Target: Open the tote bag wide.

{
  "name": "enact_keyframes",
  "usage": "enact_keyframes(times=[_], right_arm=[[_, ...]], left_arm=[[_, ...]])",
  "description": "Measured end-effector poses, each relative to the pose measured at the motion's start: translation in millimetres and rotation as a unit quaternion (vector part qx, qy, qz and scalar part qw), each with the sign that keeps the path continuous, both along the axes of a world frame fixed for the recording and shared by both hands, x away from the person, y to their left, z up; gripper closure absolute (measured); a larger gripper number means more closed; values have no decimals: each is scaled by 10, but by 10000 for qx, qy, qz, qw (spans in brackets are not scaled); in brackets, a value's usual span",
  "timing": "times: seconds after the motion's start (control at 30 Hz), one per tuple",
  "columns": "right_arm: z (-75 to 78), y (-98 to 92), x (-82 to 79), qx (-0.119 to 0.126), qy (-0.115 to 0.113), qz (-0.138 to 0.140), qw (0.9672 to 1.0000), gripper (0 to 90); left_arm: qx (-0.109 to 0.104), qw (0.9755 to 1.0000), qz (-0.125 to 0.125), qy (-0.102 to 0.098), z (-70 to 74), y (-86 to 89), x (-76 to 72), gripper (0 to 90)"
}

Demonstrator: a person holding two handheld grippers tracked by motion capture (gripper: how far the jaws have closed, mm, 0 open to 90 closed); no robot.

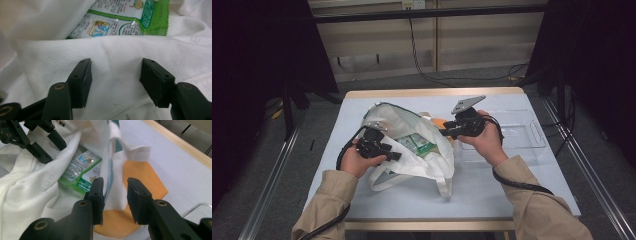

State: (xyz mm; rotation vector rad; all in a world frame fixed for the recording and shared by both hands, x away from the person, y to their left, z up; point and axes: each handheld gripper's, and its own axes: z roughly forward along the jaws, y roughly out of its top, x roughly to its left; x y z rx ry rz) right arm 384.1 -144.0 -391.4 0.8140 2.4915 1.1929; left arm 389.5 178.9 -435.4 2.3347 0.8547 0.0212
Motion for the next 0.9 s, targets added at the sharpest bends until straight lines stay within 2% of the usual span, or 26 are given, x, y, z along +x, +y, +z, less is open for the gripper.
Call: enact_keyframes(times=[0.03,0.1,0.17,0.2,0.3,0.37,0.43,0.47,0.5,0.6,0.63,0.67,0.77,0.9], right_arm=[[-15,18,-2,-23,19,27,10000,672],[-40,44,-5,-53,21,8,10000,713],[-62,54,11,-2,38,54,10000,753],[-68,56,17,14,30,36,10000,773],[-67,50,36,40,28,4,10000,815],[-57,47,46,53,6,-24,10000,850],[-49,49,57,68,26,-30,10000,878],[-49,54,65,41,38,-16,10000,882],[-47,58,70,13,29,-40,10000,887],[-43,59,98,-6,63,-83,9999,893],[-39,54,110,-18,51,-122,9999,893],[-37,44,126,-8,62,-123,9999,893],[-21,-5,173,78,111,-228,9996,894],[-25,-76,240,140,204,-449,9987,894]], left_arm=[[-73,9999,146,38,-24,-27,-15,446],[198,9998,-71,-6,-42,-30,-13,531],[331,9994,-133,10,-68,-54,-23,614],[325,9995,-66,0,-87,-75,-37,645],[447,9989,-90,128,-147,-116,-52,767],[383,9989,-167,196,-178,-126,-46,887],[315,9993,-32,194,-196,-143,-61,900],[398,9989,-148,204,-181,-128,-53,900],[401,9989,-121,212,-176,-117,-57,900],[335,9991,-127,226,-167,-70,-68,900],[232,9994,-4,251,-170,-67,-91,900],[244,9993,-14,267,-157,-45,-104,900],[267,9993,-21,259,-126,17,-141,900],[191,9994,-2,280,-94,106,-184,900]])
